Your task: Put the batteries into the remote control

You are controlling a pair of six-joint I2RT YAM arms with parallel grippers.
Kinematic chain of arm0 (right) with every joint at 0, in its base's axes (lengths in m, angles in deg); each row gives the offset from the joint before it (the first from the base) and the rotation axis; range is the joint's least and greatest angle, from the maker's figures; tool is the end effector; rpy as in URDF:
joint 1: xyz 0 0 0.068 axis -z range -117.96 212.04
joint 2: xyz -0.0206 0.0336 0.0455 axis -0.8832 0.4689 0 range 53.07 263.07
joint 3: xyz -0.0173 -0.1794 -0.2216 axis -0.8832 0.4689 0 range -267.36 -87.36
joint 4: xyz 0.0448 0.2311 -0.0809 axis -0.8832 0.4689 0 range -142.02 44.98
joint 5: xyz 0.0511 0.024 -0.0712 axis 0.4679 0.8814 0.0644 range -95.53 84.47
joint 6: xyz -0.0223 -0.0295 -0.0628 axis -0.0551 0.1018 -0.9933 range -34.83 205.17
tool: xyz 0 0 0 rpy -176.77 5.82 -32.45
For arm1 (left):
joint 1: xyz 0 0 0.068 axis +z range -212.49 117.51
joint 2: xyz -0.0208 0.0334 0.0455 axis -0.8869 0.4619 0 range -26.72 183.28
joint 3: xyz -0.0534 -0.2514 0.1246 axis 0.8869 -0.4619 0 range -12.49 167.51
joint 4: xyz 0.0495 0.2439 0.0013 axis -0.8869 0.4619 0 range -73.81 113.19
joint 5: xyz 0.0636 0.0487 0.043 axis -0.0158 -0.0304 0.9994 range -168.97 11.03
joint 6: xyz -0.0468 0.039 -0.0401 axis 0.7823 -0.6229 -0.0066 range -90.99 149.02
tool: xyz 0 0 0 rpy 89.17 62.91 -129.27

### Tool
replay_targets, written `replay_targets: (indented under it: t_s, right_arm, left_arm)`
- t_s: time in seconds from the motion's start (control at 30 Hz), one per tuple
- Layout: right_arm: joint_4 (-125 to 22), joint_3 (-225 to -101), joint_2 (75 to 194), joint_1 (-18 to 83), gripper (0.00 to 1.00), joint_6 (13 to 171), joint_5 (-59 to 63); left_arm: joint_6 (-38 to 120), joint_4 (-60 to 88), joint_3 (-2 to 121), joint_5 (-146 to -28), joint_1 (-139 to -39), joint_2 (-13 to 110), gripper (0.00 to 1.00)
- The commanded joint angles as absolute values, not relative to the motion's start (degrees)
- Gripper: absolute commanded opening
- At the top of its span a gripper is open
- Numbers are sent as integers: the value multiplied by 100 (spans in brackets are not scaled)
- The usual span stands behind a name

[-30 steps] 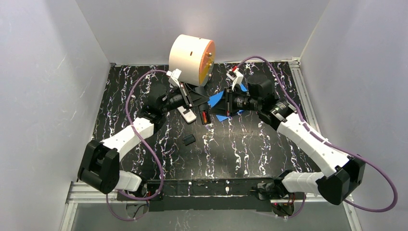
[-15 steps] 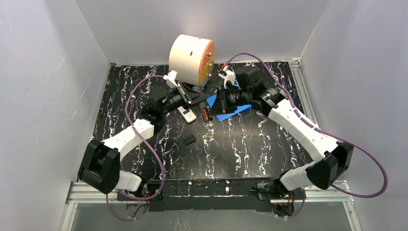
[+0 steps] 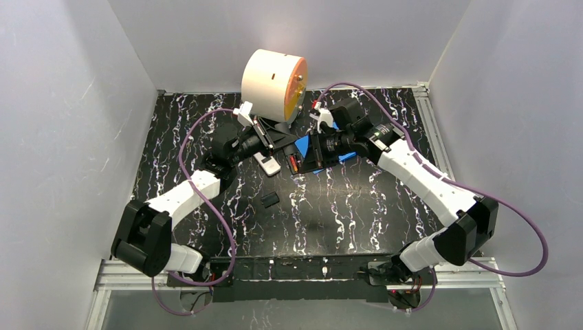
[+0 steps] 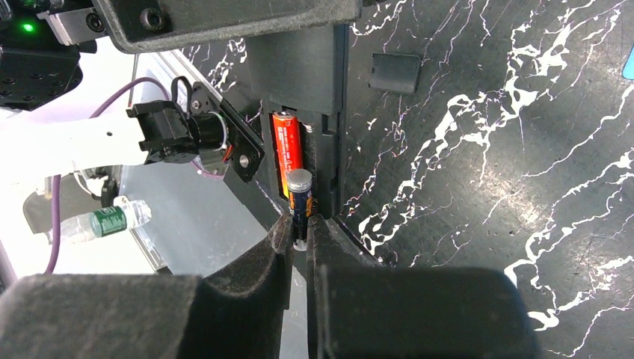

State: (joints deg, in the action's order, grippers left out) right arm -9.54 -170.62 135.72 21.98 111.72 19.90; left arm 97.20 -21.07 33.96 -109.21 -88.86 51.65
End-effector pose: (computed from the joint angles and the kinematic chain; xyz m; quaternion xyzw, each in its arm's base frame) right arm 0.2215 0.2203 0.3650 -0.1939 0.8739 0.3864 0.2222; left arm 0.2715 -0.1687 0.3253 -0.0519 0.6761 -0.6435 0.3552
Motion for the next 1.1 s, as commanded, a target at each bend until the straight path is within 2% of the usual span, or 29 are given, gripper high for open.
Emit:
replay_targets:
  t_s: [0.0, 0.2, 0.4, 0.67, 0.77, 0.9, 1.07]
  right_arm:
    - [-940, -17376, 13628, 2139, 17, 11058, 1908]
    - [-905, -17459, 13781, 2140, 19, 11077, 1752]
    - [-616, -17635, 13955, 2134, 31, 11022, 1697]
    - [-642, -17746, 13970, 2140, 34, 11166, 1589]
    - [-888, -17762, 13842, 2150, 42, 11365, 1490]
    - [-1482, -17595, 13448, 2237, 58, 11792, 1487]
    - [-1846, -17377, 13098, 2406, 69, 12226, 1323]
  left_arm:
    - [9762, -2257, 3509, -10959, -8900, 5193, 0]
    - [9824, -2257, 3480, -10974, -8902, 5191, 0]
    - [9931, -2257, 3495, -10942, -8904, 5214, 0]
    - [10158, -2258, 3516, -10894, -8902, 5292, 0]
    - [10376, -2262, 3523, -10837, -8895, 5308, 0]
    - [10705, -2258, 3538, -10736, -8899, 5313, 0]
    - [11229, -2257, 3611, -10603, -8886, 5307, 0]
